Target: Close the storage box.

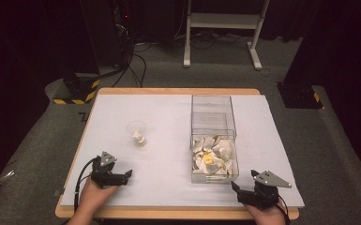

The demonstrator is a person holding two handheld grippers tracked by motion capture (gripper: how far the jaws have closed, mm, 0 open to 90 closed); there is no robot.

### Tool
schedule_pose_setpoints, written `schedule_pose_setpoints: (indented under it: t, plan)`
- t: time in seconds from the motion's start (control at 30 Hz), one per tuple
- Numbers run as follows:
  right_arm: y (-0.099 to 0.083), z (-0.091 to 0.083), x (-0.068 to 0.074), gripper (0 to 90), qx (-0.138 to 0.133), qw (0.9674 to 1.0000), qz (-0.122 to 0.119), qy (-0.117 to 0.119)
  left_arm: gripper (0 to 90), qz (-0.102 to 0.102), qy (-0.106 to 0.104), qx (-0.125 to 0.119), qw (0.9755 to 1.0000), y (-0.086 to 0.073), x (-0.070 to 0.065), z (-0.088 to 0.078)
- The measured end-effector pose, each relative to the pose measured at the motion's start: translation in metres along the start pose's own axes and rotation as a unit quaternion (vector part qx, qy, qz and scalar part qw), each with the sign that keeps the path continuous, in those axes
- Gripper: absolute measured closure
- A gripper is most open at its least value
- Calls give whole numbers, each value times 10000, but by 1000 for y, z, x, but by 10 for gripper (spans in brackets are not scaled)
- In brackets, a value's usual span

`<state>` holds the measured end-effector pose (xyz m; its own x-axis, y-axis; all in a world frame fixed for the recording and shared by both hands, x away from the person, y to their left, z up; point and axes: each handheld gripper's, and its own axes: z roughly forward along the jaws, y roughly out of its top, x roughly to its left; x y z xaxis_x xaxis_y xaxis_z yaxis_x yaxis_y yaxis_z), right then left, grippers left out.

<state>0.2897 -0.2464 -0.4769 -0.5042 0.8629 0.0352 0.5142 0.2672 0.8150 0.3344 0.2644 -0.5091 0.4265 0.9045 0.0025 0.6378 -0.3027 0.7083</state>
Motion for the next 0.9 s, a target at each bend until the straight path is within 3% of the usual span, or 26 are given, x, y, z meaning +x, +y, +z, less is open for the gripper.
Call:
schedule_pose_setpoints:
  t: [0.37, 0.53, 0.9]
  plan:
    - [2, 6, 6, 93, -109, 9998, -64, 171, 39, -9, 0, 4, 10000, 0, 0, 0]
    - [5, 11, 12, 92, -103, 9999, -96, 97, 39, -6, 17, -16, 10000, 0, -1, 0]
    - [9, 20, 15, 92, -117, 9995, -201, 204, 42, -15, 69, -69, 10000, -2, -1, -1]
